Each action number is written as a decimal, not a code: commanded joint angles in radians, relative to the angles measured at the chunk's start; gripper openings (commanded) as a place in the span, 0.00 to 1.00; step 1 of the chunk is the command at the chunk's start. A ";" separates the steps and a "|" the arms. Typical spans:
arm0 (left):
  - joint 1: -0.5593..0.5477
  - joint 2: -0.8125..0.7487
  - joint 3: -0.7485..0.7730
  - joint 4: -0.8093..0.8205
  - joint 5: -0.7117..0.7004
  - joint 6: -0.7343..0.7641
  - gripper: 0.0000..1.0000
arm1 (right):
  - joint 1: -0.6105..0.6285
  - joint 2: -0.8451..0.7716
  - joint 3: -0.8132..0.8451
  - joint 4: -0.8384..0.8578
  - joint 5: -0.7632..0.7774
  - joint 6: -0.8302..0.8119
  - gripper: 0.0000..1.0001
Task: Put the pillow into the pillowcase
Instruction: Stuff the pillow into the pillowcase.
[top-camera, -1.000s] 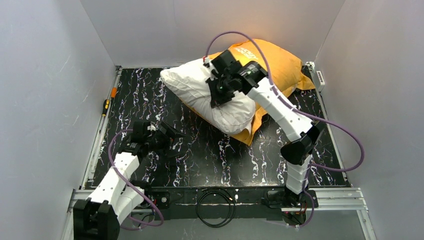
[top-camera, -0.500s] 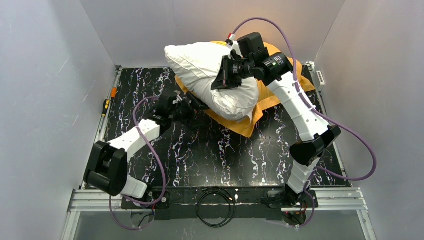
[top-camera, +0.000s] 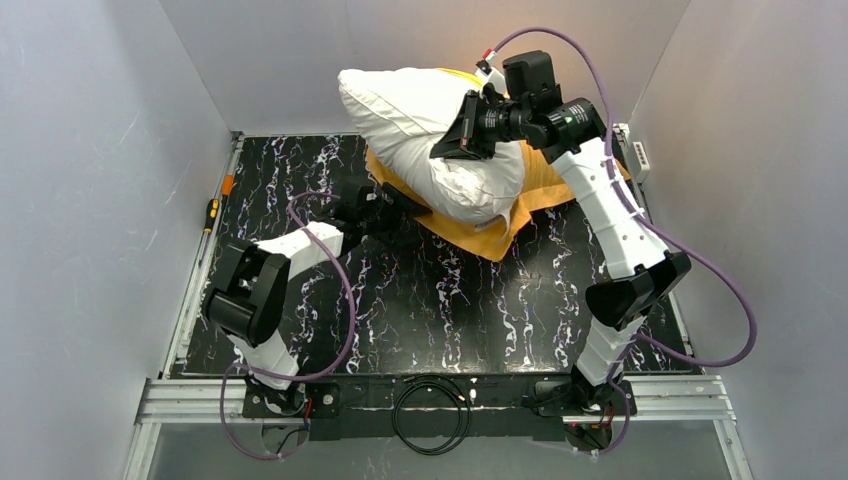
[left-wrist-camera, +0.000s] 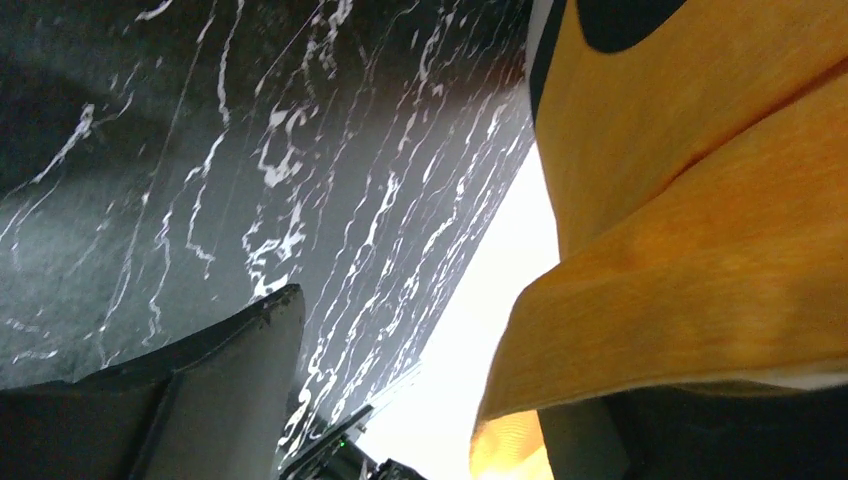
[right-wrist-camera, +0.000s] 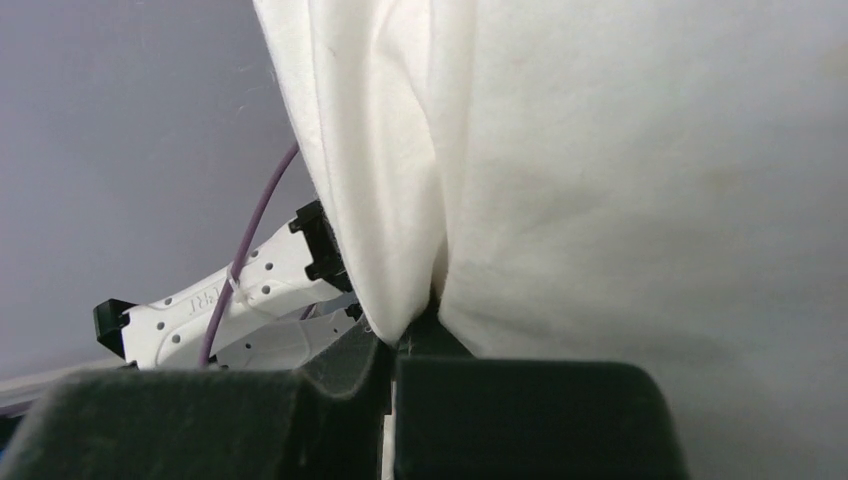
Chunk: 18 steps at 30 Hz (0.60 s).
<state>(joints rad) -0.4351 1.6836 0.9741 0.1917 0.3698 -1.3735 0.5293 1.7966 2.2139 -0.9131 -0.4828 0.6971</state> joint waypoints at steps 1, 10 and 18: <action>-0.004 0.023 0.090 0.073 -0.067 -0.017 0.68 | -0.026 -0.106 0.001 0.172 -0.031 0.045 0.01; 0.067 -0.159 0.019 0.203 -0.078 -0.026 0.00 | -0.055 -0.151 -0.083 0.018 0.042 -0.069 0.01; 0.087 -0.401 -0.084 0.232 -0.027 -0.075 0.00 | -0.086 -0.061 0.066 -0.178 0.129 -0.263 0.01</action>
<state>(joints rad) -0.3607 1.4231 0.9257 0.3611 0.3256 -1.4166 0.4839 1.7218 2.1487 -1.0397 -0.4652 0.5655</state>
